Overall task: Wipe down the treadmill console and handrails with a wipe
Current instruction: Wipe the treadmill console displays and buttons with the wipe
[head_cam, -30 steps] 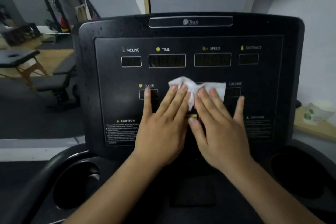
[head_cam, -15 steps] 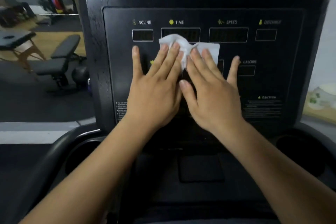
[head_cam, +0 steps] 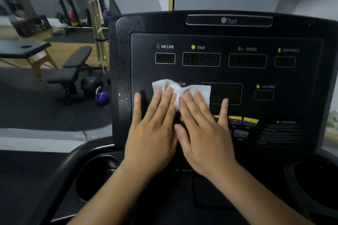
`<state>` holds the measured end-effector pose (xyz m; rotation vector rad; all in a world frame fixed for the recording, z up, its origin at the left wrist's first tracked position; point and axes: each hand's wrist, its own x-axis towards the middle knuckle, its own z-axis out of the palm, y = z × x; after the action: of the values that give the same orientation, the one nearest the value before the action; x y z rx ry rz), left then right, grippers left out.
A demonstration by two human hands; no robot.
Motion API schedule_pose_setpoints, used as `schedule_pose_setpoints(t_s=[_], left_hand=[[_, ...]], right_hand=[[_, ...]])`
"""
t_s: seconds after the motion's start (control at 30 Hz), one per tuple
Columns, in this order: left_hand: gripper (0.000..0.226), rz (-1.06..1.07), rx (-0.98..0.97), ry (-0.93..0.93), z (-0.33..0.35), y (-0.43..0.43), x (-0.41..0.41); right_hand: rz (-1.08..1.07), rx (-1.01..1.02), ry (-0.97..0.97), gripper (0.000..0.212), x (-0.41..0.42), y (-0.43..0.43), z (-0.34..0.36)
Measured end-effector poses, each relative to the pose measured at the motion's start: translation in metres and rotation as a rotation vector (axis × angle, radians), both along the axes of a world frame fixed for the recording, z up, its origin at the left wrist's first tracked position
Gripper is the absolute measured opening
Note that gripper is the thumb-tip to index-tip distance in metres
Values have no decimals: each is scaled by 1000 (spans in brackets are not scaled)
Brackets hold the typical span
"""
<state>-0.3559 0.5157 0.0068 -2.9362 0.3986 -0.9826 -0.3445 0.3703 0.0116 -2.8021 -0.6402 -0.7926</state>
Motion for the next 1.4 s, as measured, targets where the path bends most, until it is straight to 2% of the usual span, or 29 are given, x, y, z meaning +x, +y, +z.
schedule_pose_setpoints(t_s=[0.2, 0.4, 0.53, 0.77, 0.9, 1.13, 1.23, 1.3, 1.4], left_hand=[[58, 46, 26, -38, 30, 29, 21], [60, 77, 15, 29, -7, 48, -9], [61, 135, -36, -7, 25, 65, 15], [60, 72, -132, 77, -2, 73, -15], [60, 86, -156, 57, 29, 84, 10], [52, -34, -386, 152, -1, 86, -18], [51, -36, -449, 118, 12, 93, -3], [53, -53, -450, 110, 17, 96, 1], [56, -50, -386, 129, -12, 91, -21]], right_hand=[[1, -26, -13, 61, 19, 32, 32], [65, -111, 37, 57, -4, 44, 5], [60, -134, -16, 58, 20, 71, 35], [110, -89, 67, 60, -10, 80, 3], [86, -148, 18, 67, 14, 100, 33], [119, -191, 90, 69, -11, 94, 4], [110, -197, 42, 68, 3, 105, 21], [109, -166, 39, 67, 7, 107, 27], [149, -159, 55, 66, -11, 93, 3]])
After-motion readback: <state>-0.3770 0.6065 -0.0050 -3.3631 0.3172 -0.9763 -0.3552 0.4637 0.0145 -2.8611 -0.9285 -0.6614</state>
